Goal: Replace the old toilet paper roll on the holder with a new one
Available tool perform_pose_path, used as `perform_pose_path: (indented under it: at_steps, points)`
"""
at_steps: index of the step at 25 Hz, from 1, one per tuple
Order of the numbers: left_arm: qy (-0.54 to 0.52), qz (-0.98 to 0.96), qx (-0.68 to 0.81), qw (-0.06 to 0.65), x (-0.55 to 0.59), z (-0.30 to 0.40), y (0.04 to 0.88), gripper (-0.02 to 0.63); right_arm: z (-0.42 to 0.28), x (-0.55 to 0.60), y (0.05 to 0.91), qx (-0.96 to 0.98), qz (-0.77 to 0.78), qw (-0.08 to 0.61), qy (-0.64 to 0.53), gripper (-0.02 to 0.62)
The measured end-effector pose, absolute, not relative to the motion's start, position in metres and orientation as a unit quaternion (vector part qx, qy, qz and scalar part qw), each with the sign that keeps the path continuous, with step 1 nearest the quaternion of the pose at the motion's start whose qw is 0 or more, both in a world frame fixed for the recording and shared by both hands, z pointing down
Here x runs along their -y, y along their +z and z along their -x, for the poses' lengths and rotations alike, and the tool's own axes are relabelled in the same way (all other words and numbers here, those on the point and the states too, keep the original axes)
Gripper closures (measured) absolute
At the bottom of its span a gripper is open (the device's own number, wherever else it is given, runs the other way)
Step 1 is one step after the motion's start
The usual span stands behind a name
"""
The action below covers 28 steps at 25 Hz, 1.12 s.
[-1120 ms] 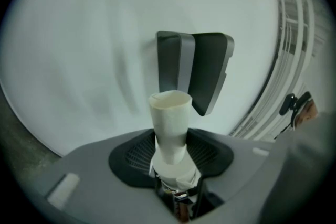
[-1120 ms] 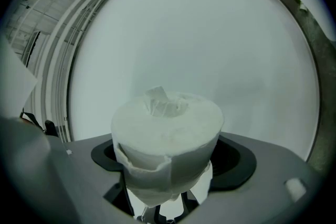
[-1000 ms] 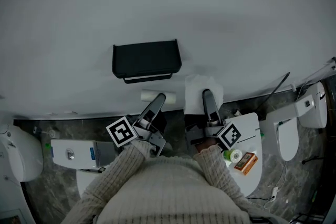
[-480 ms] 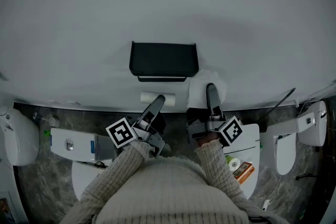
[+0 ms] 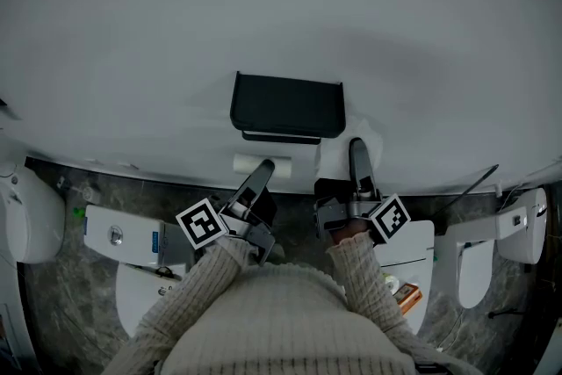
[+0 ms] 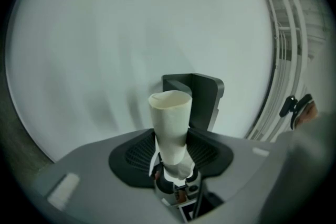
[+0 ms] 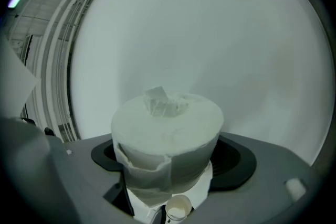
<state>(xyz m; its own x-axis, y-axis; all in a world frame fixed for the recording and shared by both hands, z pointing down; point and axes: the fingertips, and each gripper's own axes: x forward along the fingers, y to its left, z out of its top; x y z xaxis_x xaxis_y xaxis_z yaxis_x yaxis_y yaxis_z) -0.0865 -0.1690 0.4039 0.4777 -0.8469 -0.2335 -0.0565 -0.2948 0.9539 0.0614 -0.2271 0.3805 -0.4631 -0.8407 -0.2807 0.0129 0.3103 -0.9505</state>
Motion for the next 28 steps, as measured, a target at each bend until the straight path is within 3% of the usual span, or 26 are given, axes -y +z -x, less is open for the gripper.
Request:
perform_pose_path:
  at_steps: [28]
  points:
    - [-0.430, -0.684, 0.352, 0.472, 0.167, 0.101, 0.398, 0.433, -0.004, 0.223, 0.375, -0.730, 0.230, 0.364, -0.531, 0.158]
